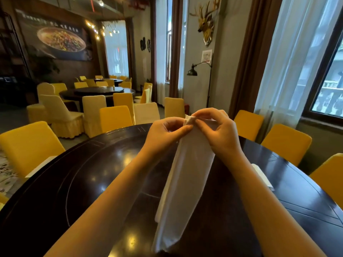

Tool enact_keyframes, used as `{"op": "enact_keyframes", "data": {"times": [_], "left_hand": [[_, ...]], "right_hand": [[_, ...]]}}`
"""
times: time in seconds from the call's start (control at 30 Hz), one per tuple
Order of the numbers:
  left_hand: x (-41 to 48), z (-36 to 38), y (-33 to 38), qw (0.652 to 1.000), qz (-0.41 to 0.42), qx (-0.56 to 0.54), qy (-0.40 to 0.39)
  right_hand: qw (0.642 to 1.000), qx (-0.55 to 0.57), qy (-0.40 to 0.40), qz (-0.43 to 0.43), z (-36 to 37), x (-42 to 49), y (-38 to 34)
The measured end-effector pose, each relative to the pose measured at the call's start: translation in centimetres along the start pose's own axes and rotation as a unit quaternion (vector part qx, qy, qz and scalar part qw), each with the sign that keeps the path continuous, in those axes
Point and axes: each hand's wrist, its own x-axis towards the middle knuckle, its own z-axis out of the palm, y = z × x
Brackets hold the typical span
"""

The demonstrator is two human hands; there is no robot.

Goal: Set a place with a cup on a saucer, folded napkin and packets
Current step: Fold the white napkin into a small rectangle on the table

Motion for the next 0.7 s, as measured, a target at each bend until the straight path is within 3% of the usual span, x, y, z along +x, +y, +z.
{"op": "enact_keyframes", "data": {"times": [0.3,0.7], "left_hand": [[-1.2,0.5,1.8,0.996,-0.059,-0.065,-0.022],[-1.9,2.0,2.9,1.000,0.001,0.001,-0.029]], "right_hand": [[0.995,0.084,-0.023,0.042,-1.9,-0.7,-0.6],[0.991,0.114,-0.020,0.063,-3.8,-1.6,-1.5]]}}
